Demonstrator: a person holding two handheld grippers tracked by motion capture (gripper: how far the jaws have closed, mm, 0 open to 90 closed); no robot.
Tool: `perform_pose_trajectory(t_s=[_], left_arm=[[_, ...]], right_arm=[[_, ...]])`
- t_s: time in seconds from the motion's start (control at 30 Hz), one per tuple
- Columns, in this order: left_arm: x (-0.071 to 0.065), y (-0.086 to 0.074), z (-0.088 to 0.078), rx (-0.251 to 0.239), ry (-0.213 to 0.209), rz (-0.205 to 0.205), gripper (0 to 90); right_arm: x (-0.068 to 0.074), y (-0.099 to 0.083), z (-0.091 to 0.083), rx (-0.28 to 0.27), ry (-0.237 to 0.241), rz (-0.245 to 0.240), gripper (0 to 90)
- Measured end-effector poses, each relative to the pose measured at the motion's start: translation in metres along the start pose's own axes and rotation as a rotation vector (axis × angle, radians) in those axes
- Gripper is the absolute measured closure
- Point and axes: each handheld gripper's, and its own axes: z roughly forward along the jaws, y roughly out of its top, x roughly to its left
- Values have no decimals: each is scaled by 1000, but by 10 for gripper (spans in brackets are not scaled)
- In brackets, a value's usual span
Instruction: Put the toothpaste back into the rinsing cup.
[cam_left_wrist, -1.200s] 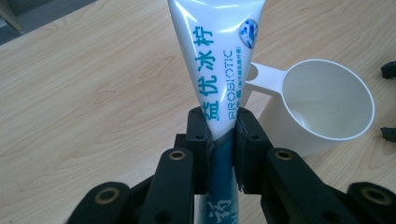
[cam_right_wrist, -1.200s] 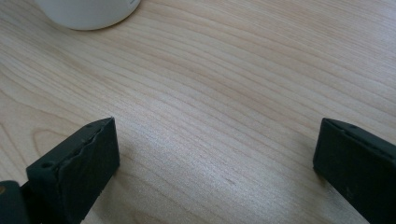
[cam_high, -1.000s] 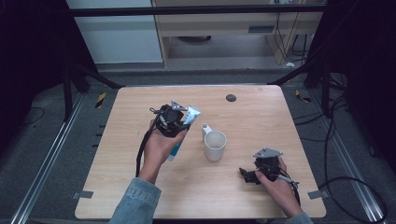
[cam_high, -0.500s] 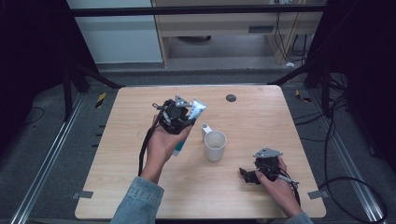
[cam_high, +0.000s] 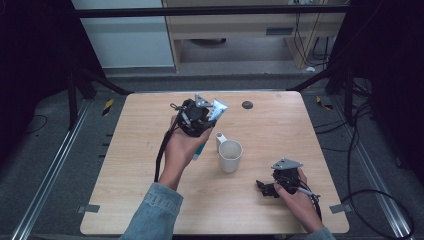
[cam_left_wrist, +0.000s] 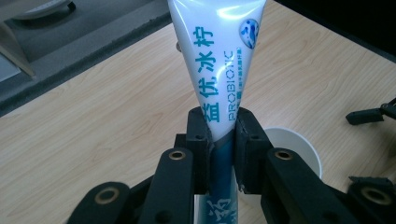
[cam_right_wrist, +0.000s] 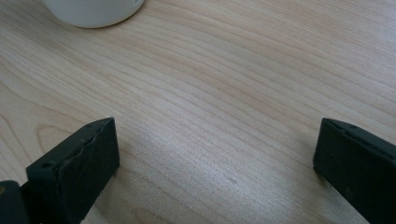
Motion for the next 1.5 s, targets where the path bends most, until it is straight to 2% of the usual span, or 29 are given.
perform_pose_trajectory(t_s=[0.2, 0.27, 0.5, 0.6, 0.73, 0.83, 1.0, 1.03, 1.1, 1.2, 1.5], left_arm=[[-6, 7, 8, 13, -4, 17, 778], [-6, 9, 9, -12, -3, 4, 778], [-10, 14, 9, -44, -2, -6, 778], [-13, 17, 9, -44, 3, 3, 778], [-15, 22, 7, -72, 15, 5, 778], [-17, 24, 6, -100, 8, 1, 779], [-21, 27, 9, -110, 8, 14, 778], [-21, 28, 9, -129, 8, 11, 778], [-22, 29, 9, -133, 10, 13, 778], [-25, 31, 9, -134, 19, 16, 778], [-41, 35, 9, -185, 51, 9, 778]], right_arm=[[0, 0, 0, -2, 3, -11, 6], [0, 0, 0, -2, 4, -10, 6], [1, -1, 0, -1, 3, -11, 8], [1, -1, 0, -1, 3, -11, 8], [1, -1, 0, -1, 3, -8, 8], [1, -1, 0, -1, 4, -7, 8], [1, -1, 0, -1, 4, -8, 7], [1, -1, 0, -1, 6, -10, 6], [1, 0, 0, -1, 7, -11, 6], [1, 0, 0, -1, 6, -11, 6], [1, 0, 0, -1, 6, -12, 6]])
